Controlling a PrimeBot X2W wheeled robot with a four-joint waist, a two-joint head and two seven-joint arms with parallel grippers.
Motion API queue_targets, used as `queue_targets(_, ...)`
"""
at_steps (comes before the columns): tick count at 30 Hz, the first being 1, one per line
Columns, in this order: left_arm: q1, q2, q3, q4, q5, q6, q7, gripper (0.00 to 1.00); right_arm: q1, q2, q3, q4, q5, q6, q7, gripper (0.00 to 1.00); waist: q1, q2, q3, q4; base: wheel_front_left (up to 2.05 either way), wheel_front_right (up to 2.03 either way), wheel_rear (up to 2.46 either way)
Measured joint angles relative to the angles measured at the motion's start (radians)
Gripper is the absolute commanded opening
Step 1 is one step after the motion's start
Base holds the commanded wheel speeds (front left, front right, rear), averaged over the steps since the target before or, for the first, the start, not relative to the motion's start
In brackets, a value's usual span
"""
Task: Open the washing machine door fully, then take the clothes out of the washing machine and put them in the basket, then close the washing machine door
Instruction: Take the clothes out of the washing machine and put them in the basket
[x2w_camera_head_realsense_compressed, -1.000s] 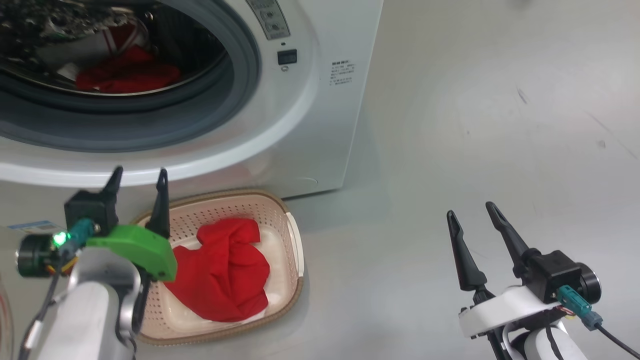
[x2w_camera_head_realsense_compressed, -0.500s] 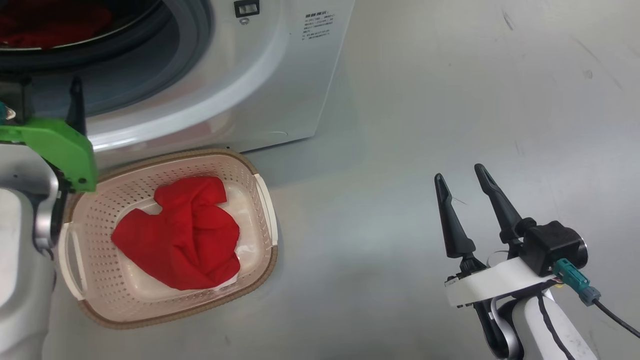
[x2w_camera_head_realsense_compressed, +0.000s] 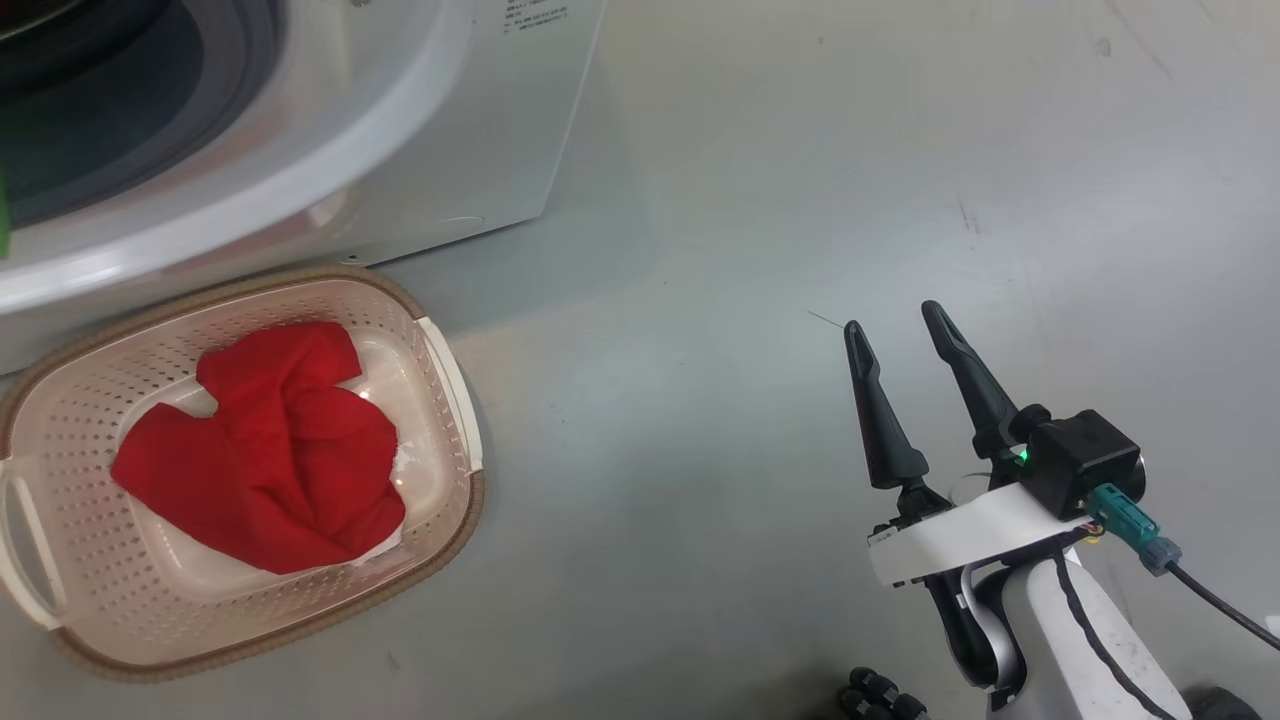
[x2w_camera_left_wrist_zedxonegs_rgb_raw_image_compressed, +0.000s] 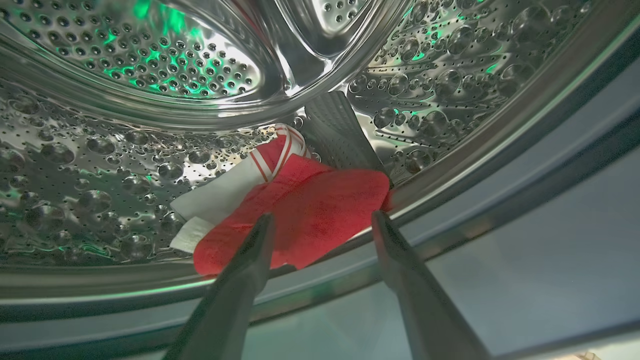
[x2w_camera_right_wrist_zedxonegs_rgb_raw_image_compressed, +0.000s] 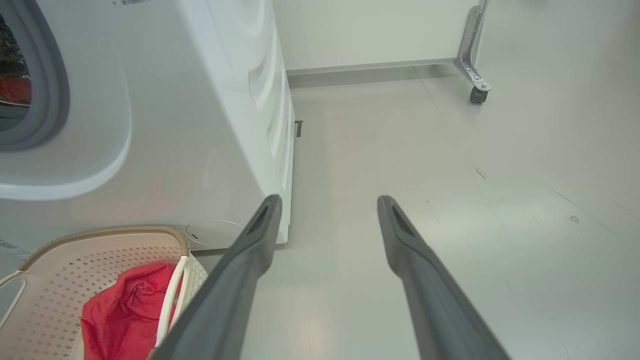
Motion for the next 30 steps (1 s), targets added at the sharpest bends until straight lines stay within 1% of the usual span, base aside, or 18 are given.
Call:
queue_targets(4, -0.056, 0.027, -0.002, 0.022, 0.009, -0.012, 0.037, 1.00, -0.016, 0.002, 0.002, 0.017, 0.002, 0.003, -0.009, 1.00, 0.0000, 0.0000, 0.024, -0.022, 0.00, 0.00, 0.00)
queue_targets(5, -0.065, 0.034, -0.004, 0.030, 0.014, -0.017, 0.049, 1.00, -0.020, 0.002, 0.003, 0.021, 0.003, 0.008, -0.009, 1.00, 0.0001, 0.0000, 0.028, -0.027, 0.00, 0.00, 0.00)
queue_targets(14, -0.120, 0.074, 0.003, 0.104, 0.019, -0.037, 0.144, 1.00, -0.041, 0.007, 0.008, 0.048, 0.012, 0.014, -0.017, 1.00, 0.0000, 0.0000, 0.056, -0.057, 0.00, 0.00, 0.00)
queue_targets(16, -0.133, 0.085, 0.005, 0.125, 0.019, -0.045, 0.181, 1.00, -0.045, 0.008, 0.008, 0.052, 0.013, 0.016, -0.017, 1.00, 0.0000, 0.0000, 0.062, -0.061, 0.00, 0.00, 0.00)
queue_targets(24, -0.172, 0.084, 0.032, 0.171, -0.016, -0.047, 0.269, 1.00, -0.056, 0.012, 0.008, 0.077, 0.022, 0.017, -0.021, 1.00, 0.0000, 0.0000, 0.068, -0.065, 0.00, 0.00, 0.00)
queue_targets(25, -0.175, 0.084, 0.032, 0.173, -0.021, -0.047, 0.276, 0.86, -0.056, 0.012, 0.008, 0.078, 0.024, 0.017, -0.021, 1.00, 0.0000, 0.0000, 0.068, -0.064, 0.00, 0.00, 0.00)
queue_targets(26, -0.178, 0.084, 0.032, 0.176, -0.022, -0.047, 0.283, 0.56, -0.057, 0.012, 0.008, 0.079, 0.027, 0.017, -0.021, 1.00, 0.0000, 0.0000, 0.069, -0.064, 0.00, 0.00, 0.00)
queue_targets(27, -0.181, 0.084, 0.033, 0.179, -0.024, -0.047, 0.292, 0.48, -0.058, 0.012, 0.008, 0.081, 0.028, 0.017, -0.021, 1.00, 0.0000, 0.0000, 0.069, -0.063, 0.00, 0.00, 0.00)
queue_targets(28, -0.186, 0.083, 0.033, 0.185, -0.031, -0.047, 0.303, 0.21, -0.063, 0.012, 0.008, 0.083, 0.029, 0.017, -0.021, 1.00, 0.0000, 0.0000, 0.069, -0.061, 0.00, 0.00, 0.00)
queue_targets(29, -0.186, 0.083, 0.033, 0.185, -0.031, -0.047, 0.303, 0.21, -0.063, 0.012, 0.008, 0.083, 0.029, 0.017, -0.021, 1.00, 0.0000, 0.0000, 0.069, -0.061, 0.00, 0.00, 0.00)
queue_targets(30, -0.187, 0.083, 0.033, 0.186, -0.031, -0.047, 0.305, 0.00, -0.065, 0.012, 0.008, 0.085, 0.029, 0.018, -0.021, 1.00, 0.0000, 0.0000, 0.070, -0.060, 0.00, 0.00, 0.00)
